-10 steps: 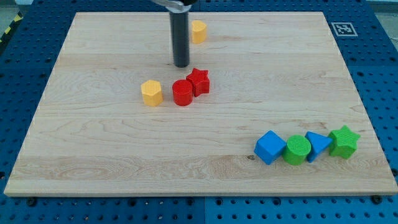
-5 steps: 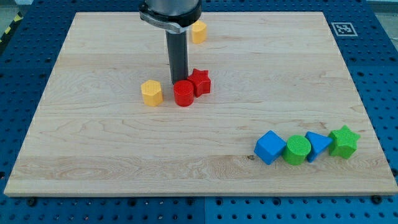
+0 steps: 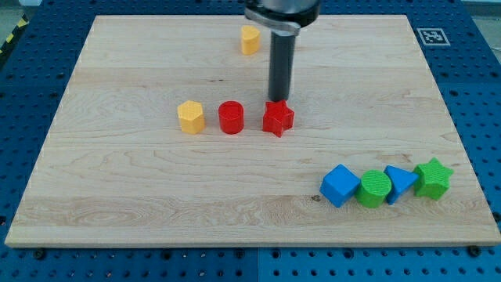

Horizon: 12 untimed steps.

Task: Move the red star to the right of the red circle

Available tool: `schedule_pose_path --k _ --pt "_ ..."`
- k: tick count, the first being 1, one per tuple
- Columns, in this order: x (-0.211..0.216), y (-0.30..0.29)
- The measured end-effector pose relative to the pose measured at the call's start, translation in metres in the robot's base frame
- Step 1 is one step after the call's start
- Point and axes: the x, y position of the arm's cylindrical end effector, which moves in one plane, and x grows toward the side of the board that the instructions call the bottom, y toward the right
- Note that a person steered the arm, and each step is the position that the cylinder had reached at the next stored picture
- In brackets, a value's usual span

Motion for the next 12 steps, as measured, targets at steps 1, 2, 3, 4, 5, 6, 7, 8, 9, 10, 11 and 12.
schedule_pose_path --k 1,2,3,4,5,6,7,8,9,10,11,12 --pt "0.028 0.046" --pt "0.07 0.051" --pt "0.072 0.04" --pt "0.05 0.024" --pt "0.039 0.023" --pt "0.039 0.011" --pt "0.039 0.006" --pt "0.039 0.0" --pt "0.036 0.0" --pt "0.036 0.026" --pt "0.058 0.05" --pt "0.064 0.037"
